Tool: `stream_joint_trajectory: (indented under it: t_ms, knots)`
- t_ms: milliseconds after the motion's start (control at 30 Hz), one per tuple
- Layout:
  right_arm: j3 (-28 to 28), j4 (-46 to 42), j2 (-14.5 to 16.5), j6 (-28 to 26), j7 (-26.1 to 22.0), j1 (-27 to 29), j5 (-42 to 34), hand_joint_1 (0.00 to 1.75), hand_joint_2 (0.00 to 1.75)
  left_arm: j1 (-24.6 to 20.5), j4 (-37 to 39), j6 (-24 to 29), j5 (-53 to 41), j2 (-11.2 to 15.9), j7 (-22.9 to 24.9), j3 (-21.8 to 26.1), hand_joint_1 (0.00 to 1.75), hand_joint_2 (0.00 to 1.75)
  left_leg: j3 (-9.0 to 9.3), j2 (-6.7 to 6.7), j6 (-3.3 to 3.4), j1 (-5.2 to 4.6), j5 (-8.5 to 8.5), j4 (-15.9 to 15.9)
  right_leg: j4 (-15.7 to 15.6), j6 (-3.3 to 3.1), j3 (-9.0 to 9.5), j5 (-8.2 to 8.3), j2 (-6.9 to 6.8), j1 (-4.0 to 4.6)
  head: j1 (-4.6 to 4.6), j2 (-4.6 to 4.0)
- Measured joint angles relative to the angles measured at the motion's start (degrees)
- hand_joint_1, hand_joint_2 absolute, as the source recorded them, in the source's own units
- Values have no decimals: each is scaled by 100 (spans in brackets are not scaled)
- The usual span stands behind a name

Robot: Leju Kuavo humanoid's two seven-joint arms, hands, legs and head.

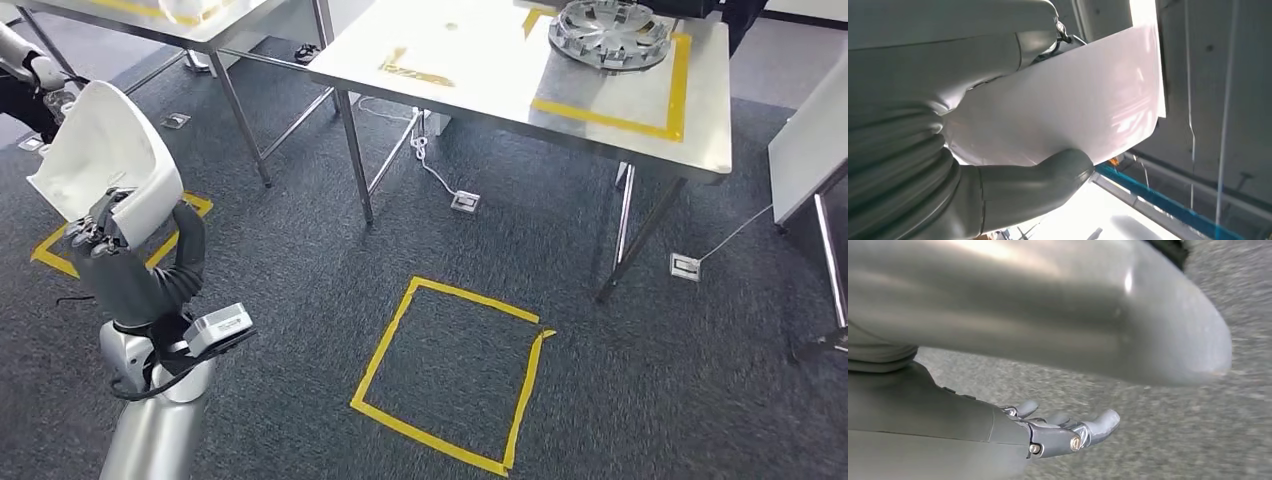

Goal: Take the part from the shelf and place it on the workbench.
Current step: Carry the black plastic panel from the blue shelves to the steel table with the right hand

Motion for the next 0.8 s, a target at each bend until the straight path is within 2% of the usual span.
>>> stream_joint_trajectory:
  t_ms: [67, 100, 133, 167, 233, 267, 300, 333, 367, 400, 433, 467, 500, 533, 600, 633, 667, 700, 733, 767, 800]
  knots:
    - [-2, 1, 1, 4, -1, -5, 0, 0, 0, -5, 34, -1, 0, 1, -2, -2, 175, 175, -530, 7, -1, 0, -390, 327, -6, -7, 211, -184, 13, -13, -8, 0]
    - [-2, 1, 2, 8, -1, 4, 0, 0, 0, 0, 47, -1, 0, 5, -2, -2, 175, 175, -724, 12, 1, 0, -568, 321, -7, 1, 333, -285, 24, -23, -9, 0]
    - [-3, 2, 2, 13, -3, 15, 0, 0, 0, 1, 54, -1, 0, 10, -2, -2, 175, 175, -854, 18, 0, 0, -599, 185, -7, 18, 465, -394, 33, -34, -11, 0]
    - [-3, 2, 4, 19, -5, 26, 0, 0, 0, 0, 59, -1, 0, 19, -2, -2, 175, 175, -927, 33, 2, 0, -379, -61, -13, 40, 583, -508, 38, -45, -17, 0]
    - [-4, 2, 9, 29, -15, 32, 0, 0, 0, 3, 74, 0, 1, 43, -4, -3, 175, 175, -968, 101, 24, -11, 615, -716, -27, 96, 795, -747, 44, -37, -56, 0]
    - [-5, 2, 10, 32, -20, 28, 1, 0, 0, 9, 78, -2, 1, 50, -6, -4, 175, 175, -950, 128, 50, -20, 1031, -935, -77, 128, 887, -858, 43, -23, -71, 0]
    - [-6, 2, 10, 33, -28, 22, 1, 0, 0, 10, 75, -4, -1, 54, -7, -5, 175, 175, -920, 138, 84, -23, 1248, -1068, -96, 167, 988, -894, 45, -6, -82, 0]
    - [-7, 1, 10, 34, -36, 15, 2, 0, 0, 2, 67, -5, -4, 51, -7, -6, 175, 175, -852, 129, 124, -24, 1221, -1074, -61, 199, 1037, -850, 48, 2, -86, 0]
    - [-7, 1, 9, 34, -44, 9, 2, 0, 0, -3, 53, -6, -8, 43, -3, -6, 175, 175, -776, 100, 169, -20, 1154, -1087, 105, 222, 1004, -722, 47, -2, -71, 0]
    - [-7, 1, 8, 34, -54, 7, 3, 0, 0, -11, 44, -4, -16, 38, -3, -5, 175, 175, -675, 79, 211, -14, 1074, -1104, 428, 238, 864, -533, 51, -8, -62, 0]
    - [-7, 2, 7, 36, -57, 3, 7, 0, 0, -13, 42, -3, -25, 30, -3, -6, 175, 175, -552, 64, 248, -17, 985, -1113, 828, 240, 611, -401, 53, -17, -50, 0]
    - [-8, 2, 7, 37, -60, 3, 11, 0, 0, -5, 39, -3, -34, 21, -4, -7, 175, 175, -418, 49, 280, -19, 881, -1128, 1229, 245, 297, -384, 54, -20, -34, 0]
    - [-8, 2, 8, 39, -61, 5, 16, 0, 0, 1, 40, -3, -43, 17, -8, -8, 175, 175, -268, 38, 302, -27, 761, -1142, 1533, 251, -19, -514, 54, -17, -24, 0]
    - [-9, 2, 9, 40, -61, 14, 23, 0, 0, 8, 40, -3, -47, 13, -8, -9, 175, 175, -108, 22, 319, -37, 636, -1159, 1703, 257, -312, -764, 53, -14, -16, 0]
    - [-11, 2, 11, 42, -67, 44, 32, 0, 0, 32, 35, -3, -55, 11, -9, -9, 175, 175, 247, -17, 330, -63, 373, -1190, 1668, 260, -760, -1279, 53, -9, -5, 0]
    - [-11, 2, 15, 44, -71, 63, 34, 0, 0, 49, 25, -3, -57, 11, -9, -9, 175, 175, 434, -34, 332, -80, 237, -1205, 1489, 245, -921, -1340, 54, -9, 0, 0]
    - [-12, 3, 19, 45, -74, 84, 36, 0, 0, 68, 12, -3, -58, 11, -9, -9, 175, 175, 610, -46, 333, -100, 97, -1222, 1212, 213, -1047, -1138, 56, -5, 3, 0]
    - [-14, 3, 20, 47, -76, 109, 36, 0, 0, 89, 1, -3, -57, 16, -8, -9, 175, 175, 769, -54, 334, -112, -41, -1234, 844, 162, -1148, -604, 58, 7, -2, 0]
    - [-18, 3, 21, 49, -77, 130, 39, 0, 0, 114, -7, -3, -55, 21, -9, -9, 175, 175, 903, -82, 323, -123, -174, -1243, 496, 114, -1204, 7, 63, 38, -20, 0]
    - [-22, 4, 19, 49, -78, 146, 44, 0, 0, 139, -18, -4, -53, 27, -9, -9, 175, 175, 1020, -107, 303, -119, -307, -1267, 240, 81, -1207, 530, 64, 78, -40, 0]
    - [-25, 3, 14, 49, -80, 155, 49, 0, 0, 163, -38, -5, -52, 32, -9, -9, 175, 175, 1152, -137, 267, -105, -390, -1261, 80, 60, -1163, 850, 69, 118, -61, 0]
